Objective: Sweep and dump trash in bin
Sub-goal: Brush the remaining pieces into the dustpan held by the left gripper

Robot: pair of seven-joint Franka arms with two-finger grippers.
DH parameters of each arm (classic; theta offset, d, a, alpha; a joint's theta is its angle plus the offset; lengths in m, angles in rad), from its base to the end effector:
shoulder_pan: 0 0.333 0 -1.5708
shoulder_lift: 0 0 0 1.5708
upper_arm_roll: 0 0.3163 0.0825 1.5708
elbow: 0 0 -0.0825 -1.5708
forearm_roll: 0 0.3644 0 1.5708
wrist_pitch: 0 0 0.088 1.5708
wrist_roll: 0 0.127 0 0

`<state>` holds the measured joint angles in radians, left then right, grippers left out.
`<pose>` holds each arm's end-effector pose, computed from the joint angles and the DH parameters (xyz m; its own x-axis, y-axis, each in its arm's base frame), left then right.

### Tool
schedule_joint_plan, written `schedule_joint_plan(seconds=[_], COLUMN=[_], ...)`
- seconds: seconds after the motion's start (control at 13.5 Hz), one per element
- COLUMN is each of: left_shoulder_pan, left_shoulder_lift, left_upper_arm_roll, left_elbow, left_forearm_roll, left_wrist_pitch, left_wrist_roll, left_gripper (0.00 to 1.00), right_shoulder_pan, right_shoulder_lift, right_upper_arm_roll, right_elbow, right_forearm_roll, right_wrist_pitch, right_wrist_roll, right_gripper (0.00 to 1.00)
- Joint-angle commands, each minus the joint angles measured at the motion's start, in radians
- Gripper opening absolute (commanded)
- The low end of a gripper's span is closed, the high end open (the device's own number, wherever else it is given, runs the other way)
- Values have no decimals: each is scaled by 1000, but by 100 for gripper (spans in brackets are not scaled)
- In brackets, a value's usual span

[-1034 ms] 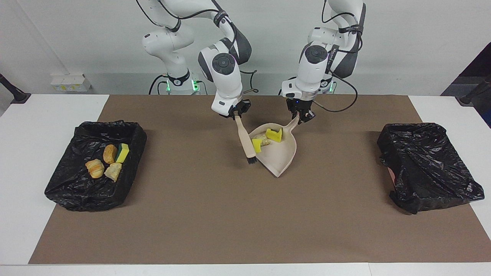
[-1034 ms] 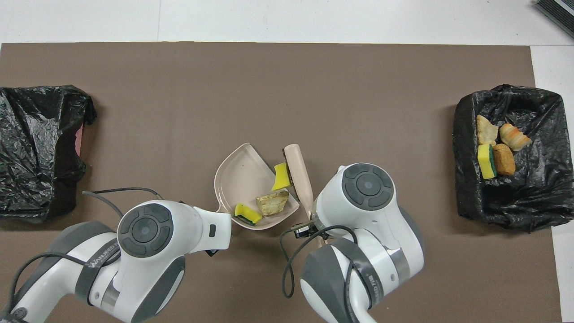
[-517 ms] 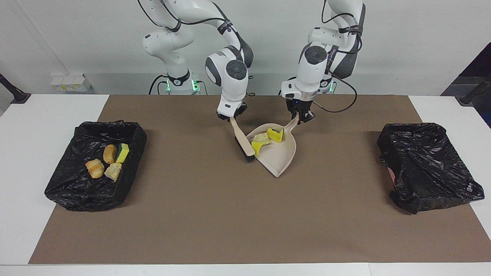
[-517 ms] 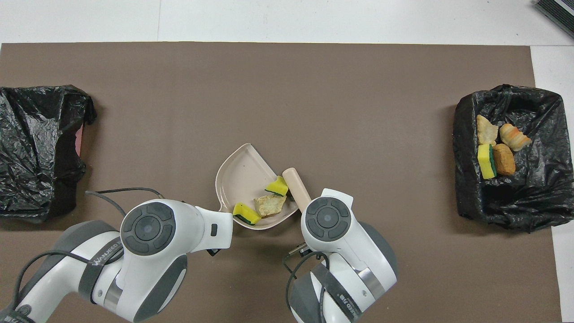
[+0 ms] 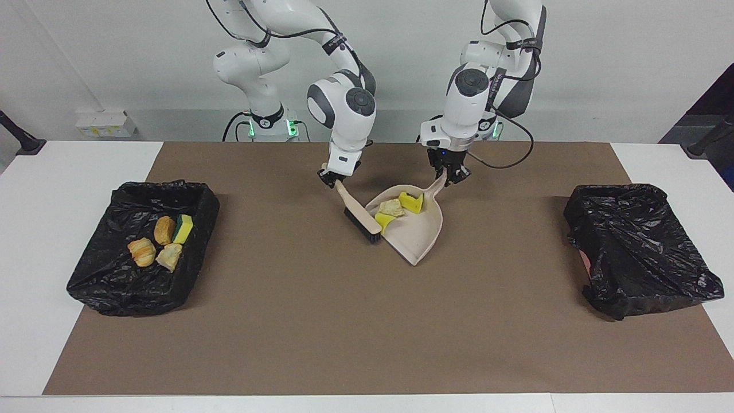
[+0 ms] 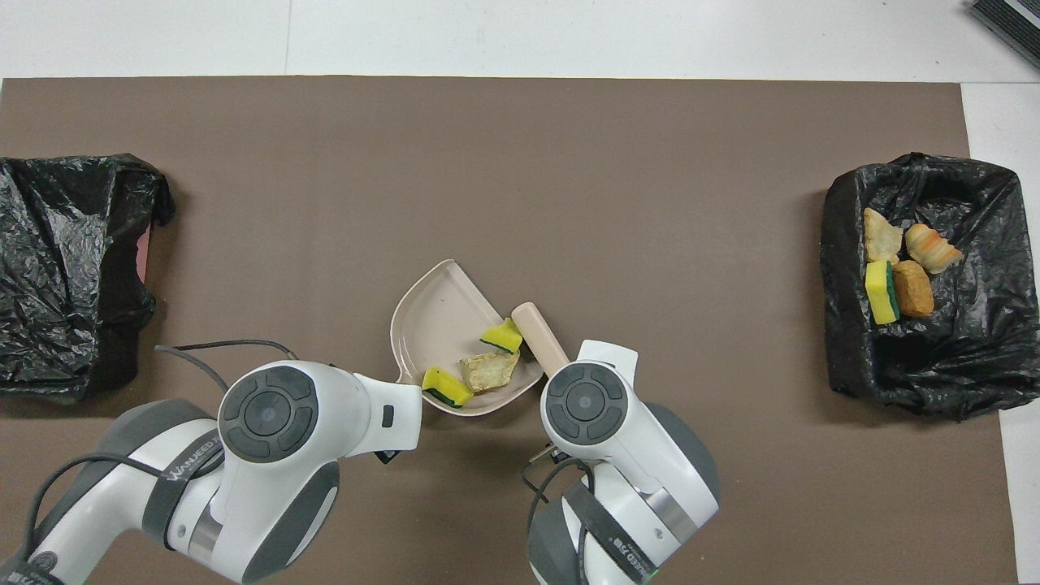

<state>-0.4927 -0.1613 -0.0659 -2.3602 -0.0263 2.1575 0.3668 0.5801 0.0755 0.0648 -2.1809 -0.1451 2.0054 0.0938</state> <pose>0.3864 -0.2434 0.3804 0.6136 -0.7889 -0.0351 -0.7886 -0.6144 0.0249 0.4021 0.2882 0.3311 0.7940 0.5584 -0.2402 0.5964 -0.7921 0.1302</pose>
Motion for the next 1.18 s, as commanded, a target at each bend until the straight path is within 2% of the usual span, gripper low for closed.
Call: schedule_joint_plan(seconds=[0.0, 0.22, 0.66, 1.11], left_shoulder_pan=[-13, -12, -12, -12], left_shoulder_lift=[0, 3, 8, 8], left_upper_arm_roll=[3, 3, 5, 3], left_elbow=[-4, 1, 2, 2], left_forearm_roll=[-20, -30, -34, -34], left_wrist_pitch=[21, 22, 24, 24], left_wrist_roll=[-16, -26, -28, -29], left_gripper=[0, 0, 0, 0], right_shoulder_pan=[-35, -75, -111, -131], right_shoulder_lift=[-20, -29, -30, -60], right_upper_arm_roll=[3, 1, -3, -8], right_elbow=[42, 75, 139, 89], right_forearm_roll=[-17, -2, 125, -19], right_wrist_pitch=[-85, -146, -182, -211], right_wrist_roll=[-92, -184, -175, -261], right_gripper=[0, 0, 0, 0])
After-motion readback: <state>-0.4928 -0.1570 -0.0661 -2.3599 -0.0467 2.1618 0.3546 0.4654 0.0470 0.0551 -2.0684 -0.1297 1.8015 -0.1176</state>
